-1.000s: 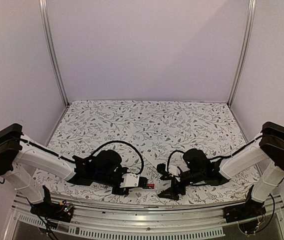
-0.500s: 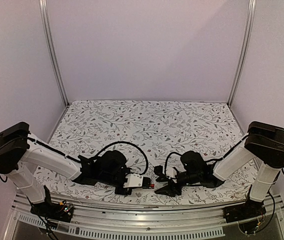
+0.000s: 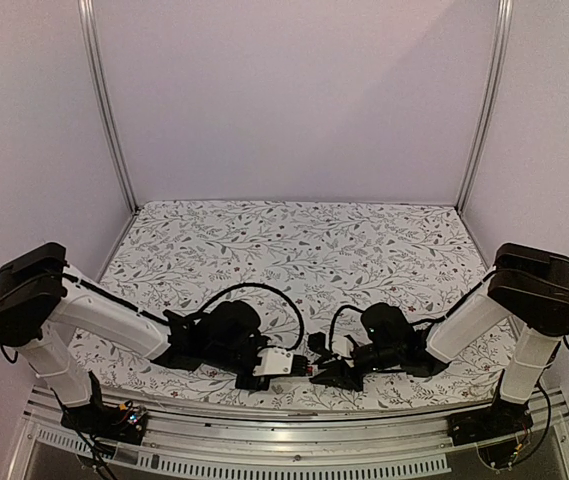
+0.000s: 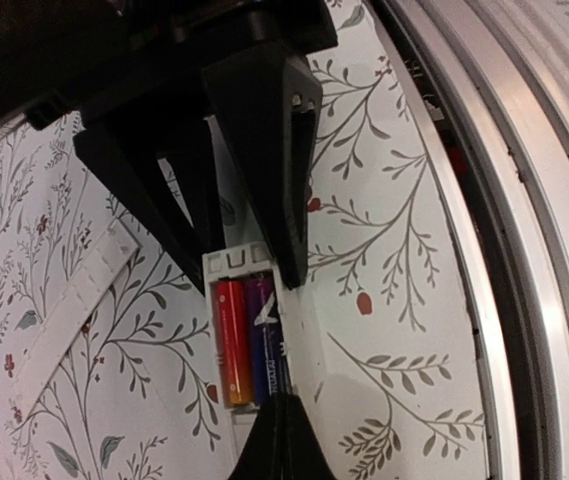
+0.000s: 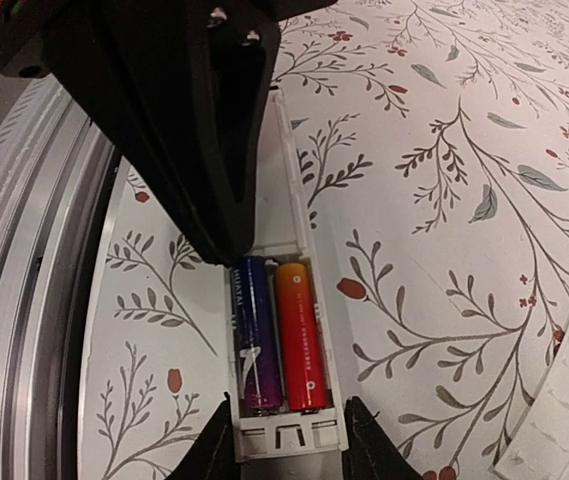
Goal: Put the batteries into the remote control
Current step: Adjust the remote control without the battery cover at the center of the board.
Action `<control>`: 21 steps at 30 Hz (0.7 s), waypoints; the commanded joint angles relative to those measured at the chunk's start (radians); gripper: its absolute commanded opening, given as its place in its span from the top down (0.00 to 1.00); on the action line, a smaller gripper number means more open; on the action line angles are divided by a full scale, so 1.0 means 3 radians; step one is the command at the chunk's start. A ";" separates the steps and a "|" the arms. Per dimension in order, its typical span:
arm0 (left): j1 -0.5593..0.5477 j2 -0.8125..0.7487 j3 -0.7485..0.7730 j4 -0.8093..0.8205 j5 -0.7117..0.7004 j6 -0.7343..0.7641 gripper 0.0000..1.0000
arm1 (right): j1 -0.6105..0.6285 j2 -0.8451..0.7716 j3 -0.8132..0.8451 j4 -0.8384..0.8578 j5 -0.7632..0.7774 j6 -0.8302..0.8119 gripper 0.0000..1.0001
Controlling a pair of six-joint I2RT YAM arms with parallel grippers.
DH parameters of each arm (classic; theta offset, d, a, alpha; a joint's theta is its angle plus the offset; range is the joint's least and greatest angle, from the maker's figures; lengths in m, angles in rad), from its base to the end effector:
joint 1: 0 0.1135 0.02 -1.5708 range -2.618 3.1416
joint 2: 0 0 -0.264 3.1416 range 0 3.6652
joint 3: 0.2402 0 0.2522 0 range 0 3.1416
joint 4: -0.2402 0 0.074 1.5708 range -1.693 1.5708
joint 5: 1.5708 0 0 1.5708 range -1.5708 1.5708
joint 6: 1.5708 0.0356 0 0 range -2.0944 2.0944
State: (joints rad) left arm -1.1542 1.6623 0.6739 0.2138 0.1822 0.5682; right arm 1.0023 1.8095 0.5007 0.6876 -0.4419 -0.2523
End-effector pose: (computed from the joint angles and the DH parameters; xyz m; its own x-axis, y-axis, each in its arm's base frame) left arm 0.1183 -0.2832 0.1286 0.2736 0.6895 -0.6706 0.9545 -0.1086 0.2778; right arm 0.1434 0.2527 0.0872 -0.0665 -0.5233 -0.8496 -0.9972 0.0650 0.0380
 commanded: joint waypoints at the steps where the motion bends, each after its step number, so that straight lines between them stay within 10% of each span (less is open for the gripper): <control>1: -0.0059 0.0140 0.0067 -0.0066 0.0015 0.0007 1.00 | 0.0053 0.0098 -0.0017 -0.0068 -0.0015 0.0013 0.70; 10: -0.0058 0.0326 0.0192 -0.0171 0.0057 0.0075 1.00 | 0.0059 0.0089 0.0013 -0.0041 -0.0051 0.0027 0.82; 21: -0.0051 -0.0176 0.0105 -0.0224 0.0053 -0.0118 1.00 | 0.0056 -0.0039 -0.0092 -0.0036 0.0131 0.0079 0.71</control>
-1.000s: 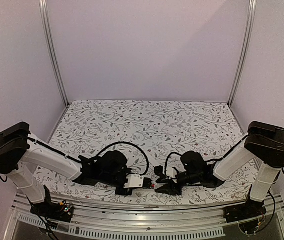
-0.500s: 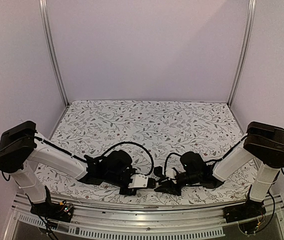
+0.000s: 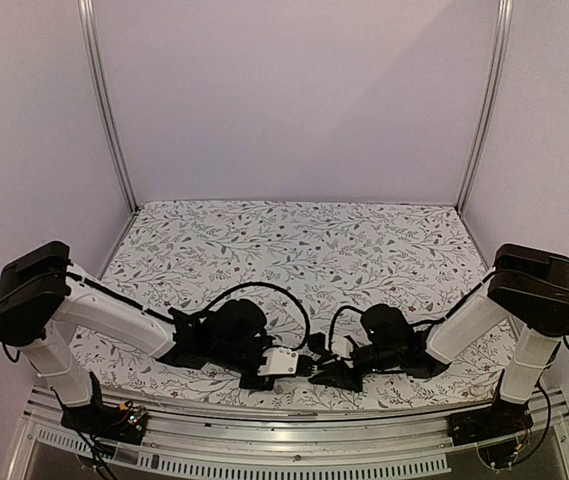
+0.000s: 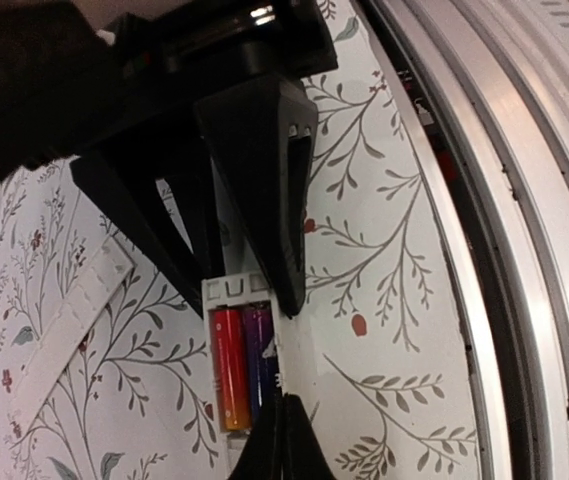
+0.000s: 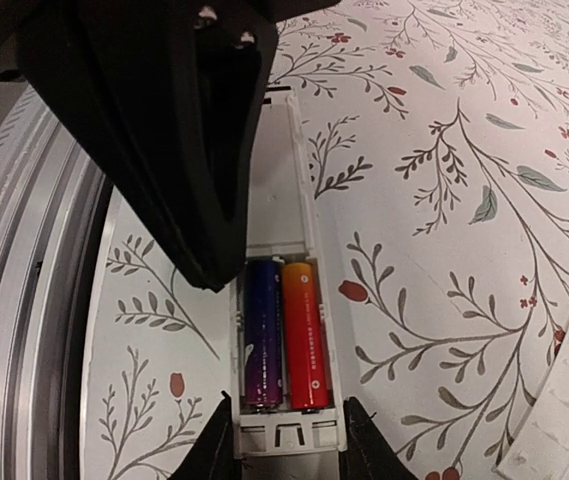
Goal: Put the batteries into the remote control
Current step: Adjust the remote control without the battery cover at the center of the board.
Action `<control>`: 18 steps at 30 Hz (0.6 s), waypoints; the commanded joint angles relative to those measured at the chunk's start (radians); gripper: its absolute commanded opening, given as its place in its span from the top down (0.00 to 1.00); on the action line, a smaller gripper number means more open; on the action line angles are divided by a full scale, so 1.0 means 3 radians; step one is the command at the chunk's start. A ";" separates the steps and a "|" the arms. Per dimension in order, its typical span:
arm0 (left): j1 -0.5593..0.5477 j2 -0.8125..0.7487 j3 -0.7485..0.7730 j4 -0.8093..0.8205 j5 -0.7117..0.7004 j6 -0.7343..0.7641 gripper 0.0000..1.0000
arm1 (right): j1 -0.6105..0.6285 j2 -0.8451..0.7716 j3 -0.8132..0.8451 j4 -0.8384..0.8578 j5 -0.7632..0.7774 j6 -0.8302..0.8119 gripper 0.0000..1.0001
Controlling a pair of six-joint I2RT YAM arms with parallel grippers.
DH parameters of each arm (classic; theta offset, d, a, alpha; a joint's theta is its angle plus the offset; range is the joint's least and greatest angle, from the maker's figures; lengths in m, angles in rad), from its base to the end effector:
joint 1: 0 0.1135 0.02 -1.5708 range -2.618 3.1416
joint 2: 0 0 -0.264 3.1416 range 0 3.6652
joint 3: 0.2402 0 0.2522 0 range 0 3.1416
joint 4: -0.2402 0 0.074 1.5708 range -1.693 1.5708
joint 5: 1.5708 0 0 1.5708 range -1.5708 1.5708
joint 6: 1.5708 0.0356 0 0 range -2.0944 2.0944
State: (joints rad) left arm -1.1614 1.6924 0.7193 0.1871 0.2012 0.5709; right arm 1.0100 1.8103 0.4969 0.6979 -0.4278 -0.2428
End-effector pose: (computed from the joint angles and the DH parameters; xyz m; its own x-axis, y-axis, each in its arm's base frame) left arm 0.1194 -0.2931 0.1298 0.2791 0.6869 -0.6710 0.9558 -0.1316 0.2629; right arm 0.1417 0.2533 0.0869 -0.0695 -0.5220 -0.8501 -0.9966 0.0738 0.0362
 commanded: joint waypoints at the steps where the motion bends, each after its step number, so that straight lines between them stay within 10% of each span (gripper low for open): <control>1: -0.0025 -0.0361 -0.0069 -0.0125 0.0014 -0.0168 0.99 | 0.0029 -0.0057 -0.0085 -0.0077 0.0091 0.0051 0.68; 8: 0.0082 -0.0856 -0.0393 -0.0235 -0.0241 -0.0338 0.77 | 0.0021 -0.0218 0.0035 -0.0399 0.0083 0.0046 0.34; 13: 0.0227 -0.1024 -0.0569 -0.0467 -0.0376 -0.0371 0.40 | -0.0002 -0.0581 0.0252 -0.0816 -0.0067 0.0003 0.31; 18: 0.0364 -0.1090 -0.0744 -0.0455 -0.0475 -0.0243 0.24 | -0.0006 -0.0612 0.0687 -0.1245 -0.0109 0.0150 0.34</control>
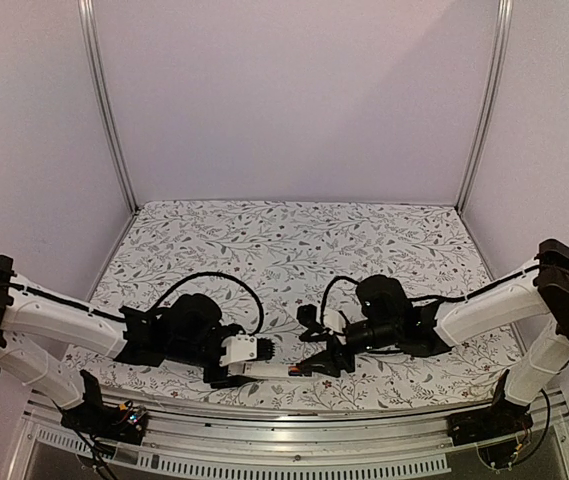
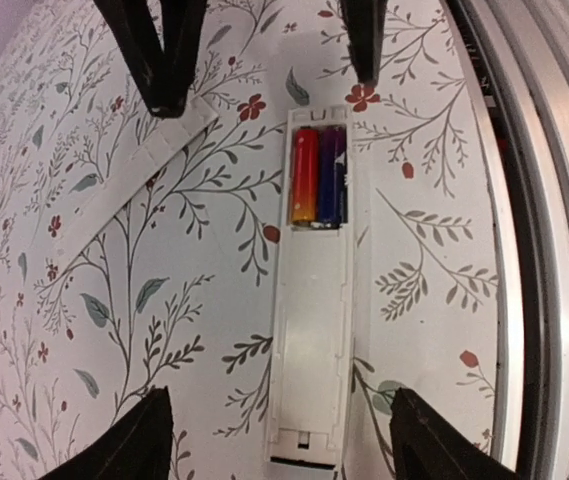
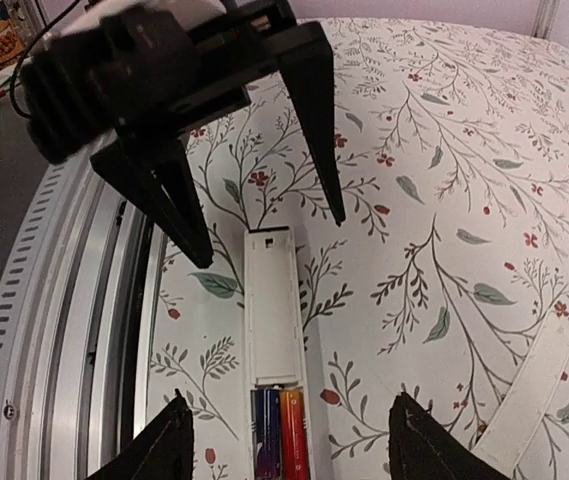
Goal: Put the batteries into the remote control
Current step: Adjust the remote control without the battery cover at the center of the board, then press the battery in the battery compartment.
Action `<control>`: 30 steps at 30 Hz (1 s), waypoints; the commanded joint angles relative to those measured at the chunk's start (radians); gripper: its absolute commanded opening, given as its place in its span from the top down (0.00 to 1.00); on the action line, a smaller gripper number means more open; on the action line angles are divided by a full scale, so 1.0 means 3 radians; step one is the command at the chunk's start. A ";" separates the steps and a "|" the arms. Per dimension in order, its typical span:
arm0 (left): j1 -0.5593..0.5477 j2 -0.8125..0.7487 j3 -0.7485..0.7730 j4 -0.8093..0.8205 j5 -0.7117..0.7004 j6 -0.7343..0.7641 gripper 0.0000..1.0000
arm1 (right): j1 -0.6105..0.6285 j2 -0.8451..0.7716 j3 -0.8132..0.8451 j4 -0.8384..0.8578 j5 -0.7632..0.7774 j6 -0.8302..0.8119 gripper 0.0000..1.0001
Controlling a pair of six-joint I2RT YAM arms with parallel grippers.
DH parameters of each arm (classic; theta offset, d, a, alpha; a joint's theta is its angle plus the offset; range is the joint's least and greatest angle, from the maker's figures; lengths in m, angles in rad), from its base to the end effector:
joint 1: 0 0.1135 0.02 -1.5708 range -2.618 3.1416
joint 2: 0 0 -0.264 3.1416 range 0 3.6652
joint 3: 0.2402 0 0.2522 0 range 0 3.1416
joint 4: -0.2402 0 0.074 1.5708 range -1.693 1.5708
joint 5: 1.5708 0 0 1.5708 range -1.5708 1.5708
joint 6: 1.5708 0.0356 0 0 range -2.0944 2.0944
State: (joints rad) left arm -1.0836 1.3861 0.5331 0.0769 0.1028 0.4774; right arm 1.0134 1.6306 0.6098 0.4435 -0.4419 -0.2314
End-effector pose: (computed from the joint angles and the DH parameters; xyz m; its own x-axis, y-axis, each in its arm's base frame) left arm 0.1166 -0.2278 0.1513 0.1284 0.7340 -0.6669 0.9618 0.0717 0.2641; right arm 0.1479 0.2660 0.1416 -0.0616 -0.4907 -0.8691 -0.9974 0.0632 0.0350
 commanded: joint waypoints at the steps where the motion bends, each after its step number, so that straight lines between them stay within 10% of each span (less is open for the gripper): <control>1: 0.0120 -0.0064 -0.0138 -0.0044 -0.0165 0.0075 0.23 | -0.0017 0.0099 0.0380 -0.0423 -0.0033 0.0216 0.33; 15: 0.0161 0.0322 0.0080 -0.0158 -0.0091 0.0086 0.43 | -0.0079 0.0580 0.0603 -0.0609 -0.0273 0.0173 0.60; 30: 0.0165 0.0337 0.0100 -0.0200 -0.0036 0.0090 0.57 | -0.0080 0.0800 0.0596 -0.0503 -0.0302 0.0192 0.64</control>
State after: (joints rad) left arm -1.0439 1.4933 0.5510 0.0307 0.0757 0.5014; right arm 0.9943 1.8435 0.7937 0.2871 -0.5346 -0.1753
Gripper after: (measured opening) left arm 0.433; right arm 0.384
